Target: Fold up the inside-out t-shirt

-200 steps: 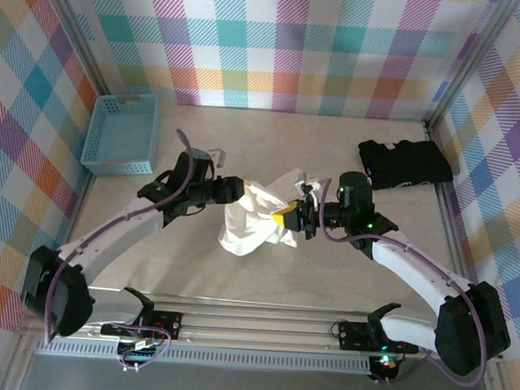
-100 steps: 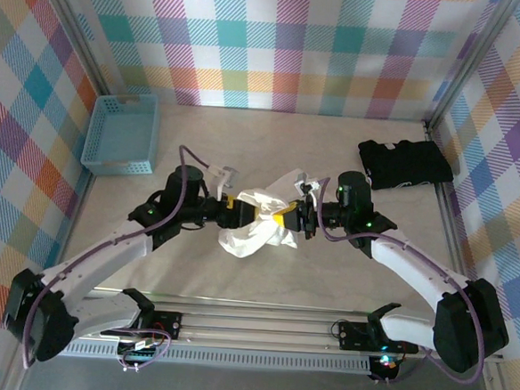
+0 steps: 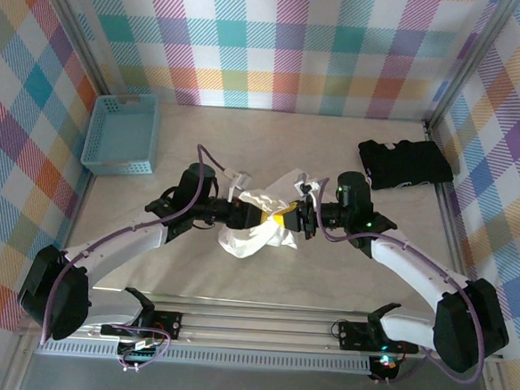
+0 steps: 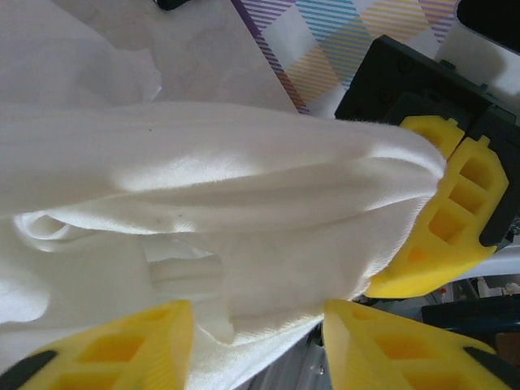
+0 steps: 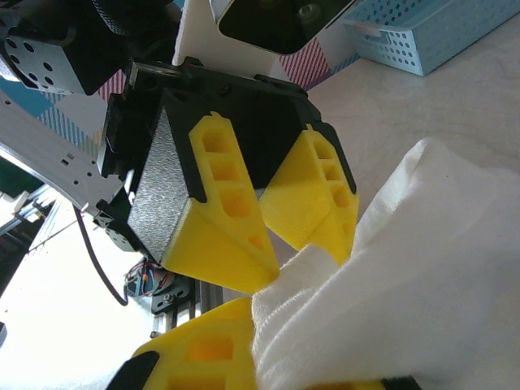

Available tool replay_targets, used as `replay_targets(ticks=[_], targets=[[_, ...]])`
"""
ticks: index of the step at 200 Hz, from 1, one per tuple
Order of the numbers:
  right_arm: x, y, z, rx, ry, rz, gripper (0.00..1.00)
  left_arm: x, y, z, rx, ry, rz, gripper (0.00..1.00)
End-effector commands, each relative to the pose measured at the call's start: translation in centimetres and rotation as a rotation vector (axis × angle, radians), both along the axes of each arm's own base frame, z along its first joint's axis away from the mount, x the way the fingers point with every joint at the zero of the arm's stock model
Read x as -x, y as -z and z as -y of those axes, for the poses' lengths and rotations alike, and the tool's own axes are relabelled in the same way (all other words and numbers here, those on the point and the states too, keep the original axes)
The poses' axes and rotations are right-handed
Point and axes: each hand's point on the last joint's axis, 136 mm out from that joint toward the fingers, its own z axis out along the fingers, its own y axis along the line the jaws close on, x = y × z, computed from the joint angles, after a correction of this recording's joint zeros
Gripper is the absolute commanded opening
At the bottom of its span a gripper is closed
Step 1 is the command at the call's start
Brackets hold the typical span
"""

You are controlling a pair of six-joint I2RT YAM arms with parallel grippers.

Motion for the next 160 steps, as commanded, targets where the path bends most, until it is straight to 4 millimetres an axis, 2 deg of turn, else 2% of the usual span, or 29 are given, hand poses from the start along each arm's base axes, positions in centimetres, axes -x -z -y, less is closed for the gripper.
replay_targets(ticks=[1,37,54,68,72,77,85,94,99,106,118,133,160], targets=[[-0.2,-1.6,0.0,-0.022,-0.010,0.055,0.00,-0.1,-1.8,0.8,0.047,0.035,0.051,0.36],[-0.1,-1.5,0.1,-0.021,-0.008,0.050,0.00,-0.5,-2.1,0.8,0.044,0.019,0.070,0.23],[-0.1,-1.4,0.2,-0.017,0.003,0.051,0.00,-0.5,-2.4,0.8,0.046,0.023,0.074,0.11],[-0.7,-1.2,0.4,0.011,0.044,0.047,0.00,-0.5,-3.1,0.6,0.047,0.010,0.091,0.00],[-1.2,-0.9,0.5,0.033,0.075,0.044,0.00,-0.5,-3.4,0.5,0.050,0.004,0.100,0.00],[-2.0,-0.5,0.9,0.075,0.133,0.036,0.05,-0.5,-4.0,0.4,0.055,-0.007,0.111,0.00],[-4.0,0.7,2.2,0.182,0.273,0.009,0.16,-0.3,-5.1,0.2,0.064,-0.022,0.137,0.00],[-6.8,2.4,5.1,0.348,0.508,-0.042,0.30,-0.1,-6.6,0.0,0.062,-0.054,0.175,0.00],[-7.7,3.3,7.0,0.446,0.619,-0.076,0.33,0.3,-7.4,0.0,0.056,-0.067,0.202,0.00],[-8.2,3.5,8.7,0.539,0.696,-0.080,0.35,1.0,-8.9,0.2,0.055,-0.075,0.249,0.00],[-7.9,2.7,9.6,0.563,0.727,-0.060,0.40,2.2,-11.3,0.5,0.066,-0.100,0.316,0.00],[-6.8,0.4,8.8,0.458,0.673,0.018,0.46,2.7,-13.4,0.7,0.074,-0.164,0.375,0.00],[-3.4,-2.9,7.1,0.284,0.505,0.180,0.51,1.8,-13.6,1.1,-0.019,-0.252,0.412,0.00]])
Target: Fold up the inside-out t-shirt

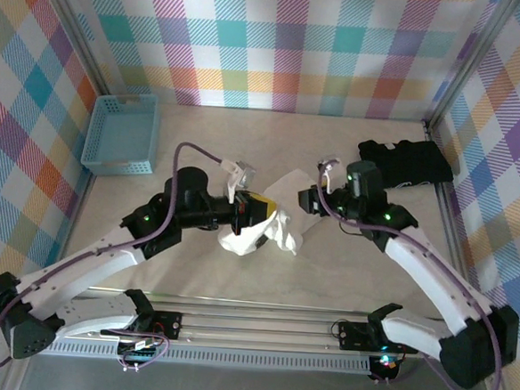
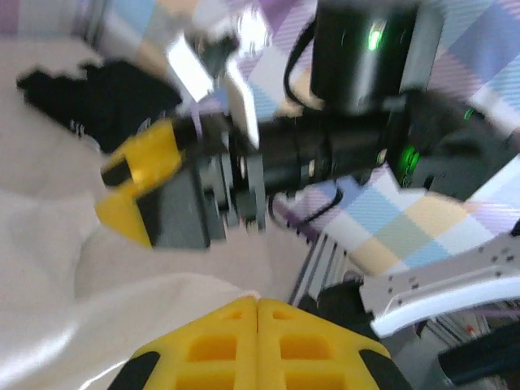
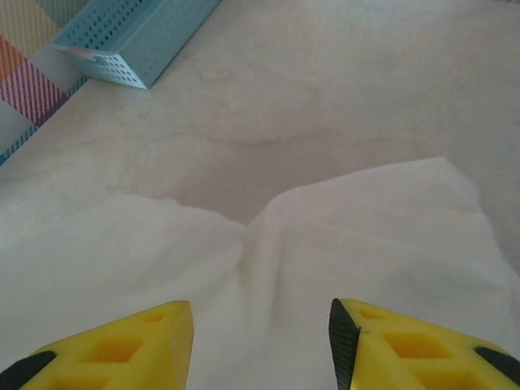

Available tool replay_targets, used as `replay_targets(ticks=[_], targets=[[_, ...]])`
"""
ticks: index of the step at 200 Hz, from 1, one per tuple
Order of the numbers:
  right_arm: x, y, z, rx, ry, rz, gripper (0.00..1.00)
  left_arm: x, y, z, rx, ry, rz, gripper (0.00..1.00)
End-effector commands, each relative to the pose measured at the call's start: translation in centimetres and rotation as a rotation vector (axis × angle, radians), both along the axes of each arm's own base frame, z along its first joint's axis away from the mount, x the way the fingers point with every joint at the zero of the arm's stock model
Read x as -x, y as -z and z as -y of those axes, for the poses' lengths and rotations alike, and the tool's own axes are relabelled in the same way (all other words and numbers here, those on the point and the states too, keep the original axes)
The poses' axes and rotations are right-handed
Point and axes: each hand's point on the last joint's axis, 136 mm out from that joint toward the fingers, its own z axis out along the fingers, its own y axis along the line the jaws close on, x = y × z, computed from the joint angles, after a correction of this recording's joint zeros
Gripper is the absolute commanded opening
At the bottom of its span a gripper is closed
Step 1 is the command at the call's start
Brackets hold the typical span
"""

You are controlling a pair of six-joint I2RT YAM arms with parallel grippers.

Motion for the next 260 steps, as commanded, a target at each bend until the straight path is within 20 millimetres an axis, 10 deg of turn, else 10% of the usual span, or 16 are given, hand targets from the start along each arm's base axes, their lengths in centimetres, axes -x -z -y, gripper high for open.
replay_targets(ticks=[1,41,94,135,188,260], targets=[[2.8,-1.6,-0.3,-0.021,-0.116,0.113,0.51,-2.5,0.1,-0.7,-0.094,-0.184,0.046,0.00],[7.2,-4.4,-3.1,-0.186,-0.349,0.242,0.63,-3.2,1.5,1.1,-0.199,-0.204,0.035,0.00],[4.7,-3.4,-6.7,-0.294,-0.309,0.238,0.77,-2.1,0.6,2.8,-0.104,-0.115,0.013,0.00],[3.6,-0.6,-5.3,-0.206,-0.214,0.250,0.00,-2.0,0.1,1.3,-0.075,-0.158,0.051,0.00],[7.0,-0.1,-4.3,-0.176,-0.383,0.403,0.00,-7.9,8.9,-6.3,-0.162,-0.480,-0.247,0.55],[6.9,-1.5,-4.5,-0.205,-0.442,0.390,0.00,-8.3,15.0,-5.0,-0.316,-0.208,-0.165,0.81]])
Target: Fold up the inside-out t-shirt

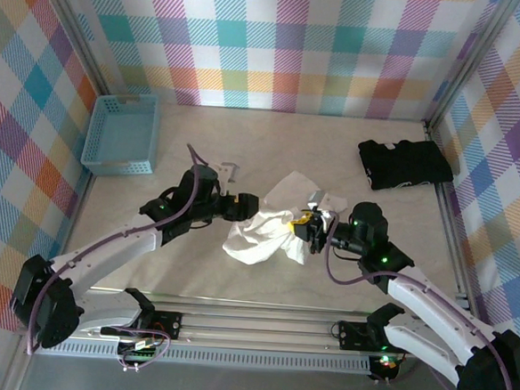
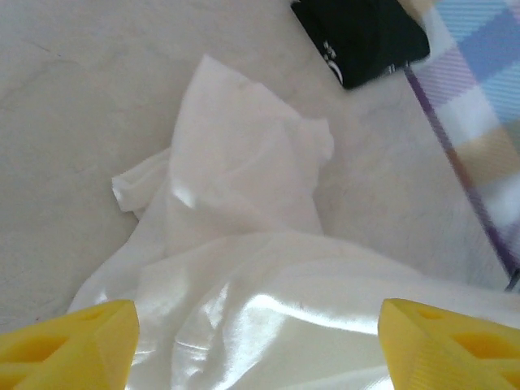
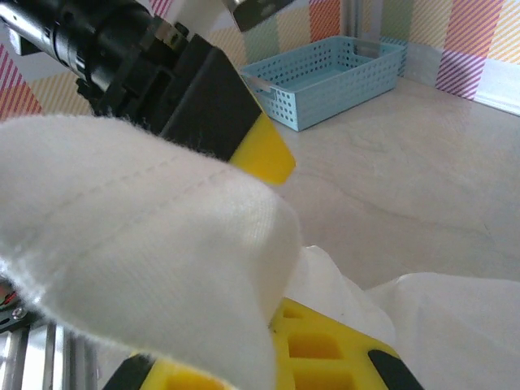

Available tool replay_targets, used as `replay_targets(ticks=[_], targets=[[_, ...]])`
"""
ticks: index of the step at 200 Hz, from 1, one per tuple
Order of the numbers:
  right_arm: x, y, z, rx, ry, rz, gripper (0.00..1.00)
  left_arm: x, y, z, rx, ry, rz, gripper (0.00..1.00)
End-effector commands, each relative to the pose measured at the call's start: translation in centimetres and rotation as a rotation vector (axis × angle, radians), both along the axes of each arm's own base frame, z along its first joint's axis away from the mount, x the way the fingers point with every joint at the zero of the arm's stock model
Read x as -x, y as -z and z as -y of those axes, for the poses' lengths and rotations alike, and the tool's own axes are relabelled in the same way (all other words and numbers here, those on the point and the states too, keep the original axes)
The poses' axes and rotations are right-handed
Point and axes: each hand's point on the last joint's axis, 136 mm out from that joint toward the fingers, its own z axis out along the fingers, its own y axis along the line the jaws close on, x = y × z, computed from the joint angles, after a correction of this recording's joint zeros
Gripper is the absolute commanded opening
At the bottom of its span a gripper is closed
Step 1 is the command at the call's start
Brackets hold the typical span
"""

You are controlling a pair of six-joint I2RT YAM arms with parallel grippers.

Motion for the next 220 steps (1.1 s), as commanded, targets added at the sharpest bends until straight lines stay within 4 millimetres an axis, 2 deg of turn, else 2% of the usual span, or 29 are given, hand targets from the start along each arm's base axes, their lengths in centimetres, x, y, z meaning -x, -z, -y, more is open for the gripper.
replay_targets(ticks=[1,19,45,74,97,108,123,133,148,157,168,186,198,209,220], targets=[[0.2,-2.9,-0.5,-0.040,-0.056,0.080,0.00,0.5,0.0,1.2,-0.007,0.159,0.078,0.82],[0.2,-2.9,-0.5,-0.035,-0.054,0.076,0.00,1.1,1.3,2.1,-0.006,0.242,0.052,0.83],[0.0,-3.0,-0.4,-0.033,-0.048,0.076,0.00,1.4,2.2,3.4,0.026,0.326,0.061,0.84],[-0.1,-2.9,-0.6,-0.033,-0.060,0.061,0.00,0.2,2.0,4.7,0.030,0.367,0.110,0.81],[-0.2,-2.7,-0.6,-0.028,-0.056,0.056,0.00,0.3,1.8,6.6,0.085,0.449,0.099,0.59],[-0.3,-2.7,-0.5,-0.024,-0.044,0.057,0.00,0.2,2.0,7.0,0.094,0.465,0.088,0.45],[-0.7,-2.6,-0.1,-0.004,-0.015,0.057,0.00,-0.3,1.8,6.8,0.075,0.442,0.090,0.17],[-1.2,-2.5,0.3,0.015,0.024,0.048,0.00,-0.8,1.3,6.3,0.062,0.405,0.110,0.07],[-2.6,-2.6,1.5,0.052,0.136,0.046,0.00,-1.0,-0.7,5.4,0.075,0.356,0.175,0.00],[-3.5,-3.2,2.2,0.068,0.202,0.052,0.00,-1.1,-2.3,4.7,0.094,0.323,0.230,0.00],[-4.3,-4.4,2.7,0.065,0.252,0.060,0.00,-0.8,-5.3,4.0,0.144,0.282,0.325,0.00],[-4.4,-6.8,2.3,0.025,0.242,0.097,0.00,-0.2,-10.9,2.4,0.259,0.205,0.514,0.00],[-4.8,-7.8,2.5,0.012,0.262,0.132,0.00,0.6,-13.8,0.9,0.318,0.154,0.628,0.00],[-5.5,-7.9,3.1,0.018,0.318,0.142,0.00,1.2,-15.2,-0.4,0.336,0.104,0.703,0.00],[-6.2,-7.2,3.7,0.033,0.371,0.126,0.02,1.5,-15.3,-1.6,0.334,0.058,0.749,0.00]])
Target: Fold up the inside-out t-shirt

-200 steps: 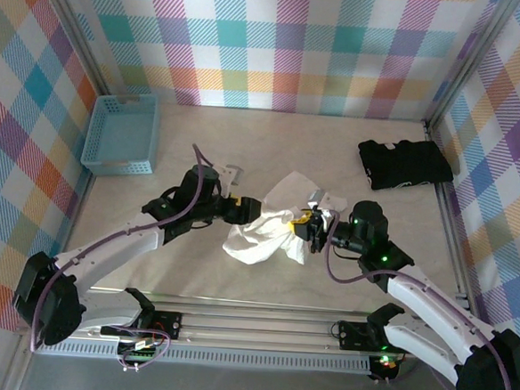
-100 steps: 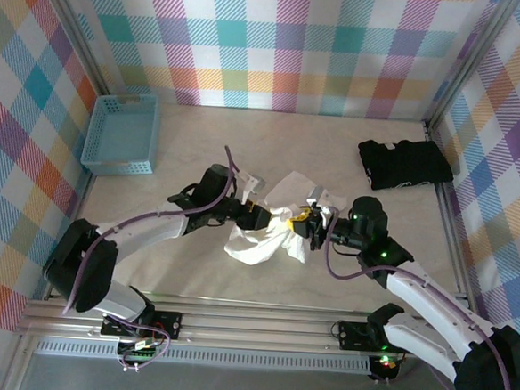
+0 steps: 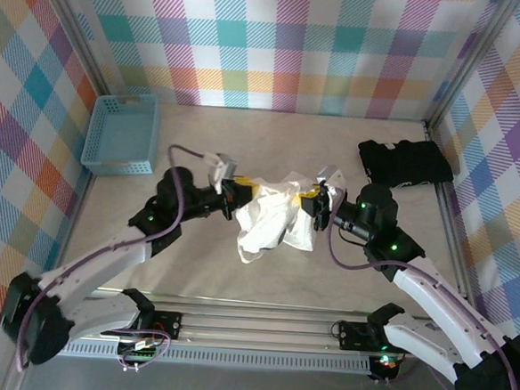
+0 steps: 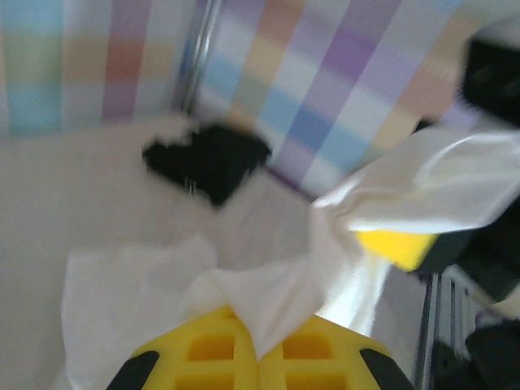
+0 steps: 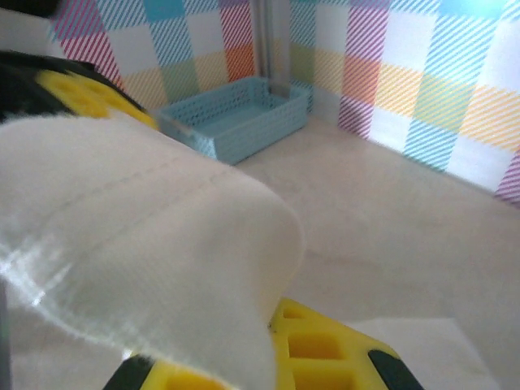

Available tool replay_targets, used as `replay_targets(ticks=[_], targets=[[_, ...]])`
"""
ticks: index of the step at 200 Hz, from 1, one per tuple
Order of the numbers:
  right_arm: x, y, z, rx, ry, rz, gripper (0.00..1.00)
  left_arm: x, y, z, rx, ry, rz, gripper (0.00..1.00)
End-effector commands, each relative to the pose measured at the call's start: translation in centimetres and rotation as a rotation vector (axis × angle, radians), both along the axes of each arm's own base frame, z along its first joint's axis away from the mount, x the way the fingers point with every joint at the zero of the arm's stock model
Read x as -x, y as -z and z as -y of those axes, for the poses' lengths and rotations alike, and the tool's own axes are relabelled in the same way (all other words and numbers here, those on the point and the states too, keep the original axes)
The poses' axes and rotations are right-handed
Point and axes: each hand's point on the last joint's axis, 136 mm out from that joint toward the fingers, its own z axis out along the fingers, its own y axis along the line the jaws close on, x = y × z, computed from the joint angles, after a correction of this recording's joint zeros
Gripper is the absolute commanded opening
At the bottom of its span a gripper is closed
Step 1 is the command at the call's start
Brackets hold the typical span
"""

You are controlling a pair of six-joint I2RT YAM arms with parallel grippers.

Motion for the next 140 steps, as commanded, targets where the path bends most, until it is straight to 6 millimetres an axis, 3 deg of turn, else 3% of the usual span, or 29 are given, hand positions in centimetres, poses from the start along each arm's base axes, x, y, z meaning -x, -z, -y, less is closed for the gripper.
replay_targets(ticks=[1,24,49,71,81,98,140], targets=[[-1.9,-0.8,1.8,0.009,0.144,0.033,0.02,-0.4,-3.6,-3.0,0.132,-0.147,0.165,0.00],[-1.9,2.7,1.1,0.024,0.114,-0.060,0.10,0.1,-0.9,-3.4,0.103,-0.152,0.155,0.00],[-1.8,8.0,0.7,0.041,0.117,-0.238,0.23,0.3,3.2,-2.8,0.011,-0.117,0.081,0.00],[-2.6,12.8,3.6,0.117,0.333,-0.444,0.31,0.4,4.9,-3.4,-0.030,-0.142,0.056,0.00],[-2.3,13.9,4.3,0.150,0.364,-0.482,0.33,0.5,5.1,-3.5,-0.039,-0.142,0.055,0.00],[-1.6,13.2,3.8,0.146,0.310,-0.465,0.39,0.7,5.1,-3.3,-0.050,-0.124,0.053,0.00],[1.8,7.3,0.1,0.065,-0.025,-0.263,0.53,1.0,4.8,-2.9,-0.054,-0.093,0.049,0.00]])
